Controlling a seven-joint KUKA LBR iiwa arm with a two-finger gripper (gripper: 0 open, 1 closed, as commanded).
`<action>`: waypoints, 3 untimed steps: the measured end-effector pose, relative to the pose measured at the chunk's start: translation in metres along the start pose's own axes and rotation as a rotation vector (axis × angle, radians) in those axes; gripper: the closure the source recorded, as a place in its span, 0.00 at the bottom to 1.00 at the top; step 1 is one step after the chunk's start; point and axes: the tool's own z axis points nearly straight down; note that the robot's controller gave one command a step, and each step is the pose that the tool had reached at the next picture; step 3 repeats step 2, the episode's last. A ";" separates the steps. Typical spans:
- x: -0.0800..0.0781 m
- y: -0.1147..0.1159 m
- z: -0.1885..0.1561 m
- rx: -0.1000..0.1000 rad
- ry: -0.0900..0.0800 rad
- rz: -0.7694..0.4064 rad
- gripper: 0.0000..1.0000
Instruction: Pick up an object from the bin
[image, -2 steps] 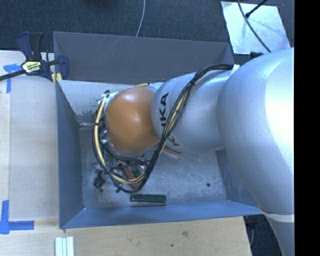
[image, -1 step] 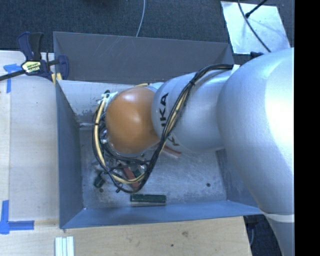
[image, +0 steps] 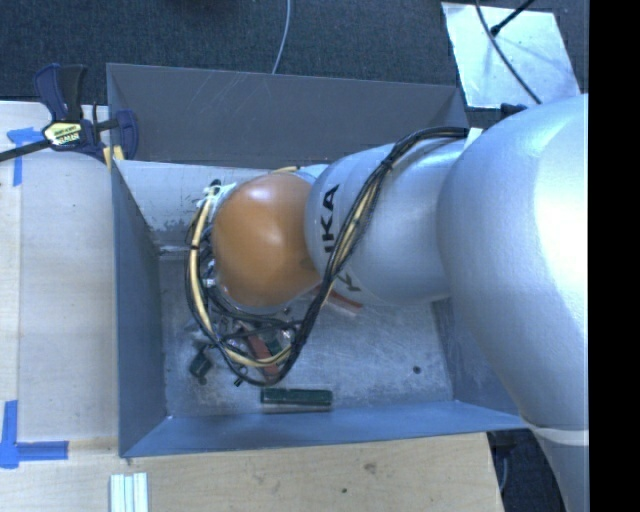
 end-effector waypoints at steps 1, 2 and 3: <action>0.003 0.001 -0.019 -0.003 0.011 0.000 1.00; 0.001 0.000 -0.043 0.000 0.006 0.000 1.00; 0.001 0.000 -0.043 0.000 0.006 0.000 1.00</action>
Offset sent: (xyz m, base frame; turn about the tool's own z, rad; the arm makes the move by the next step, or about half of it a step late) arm 0.0000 0.0001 0.0068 0.0000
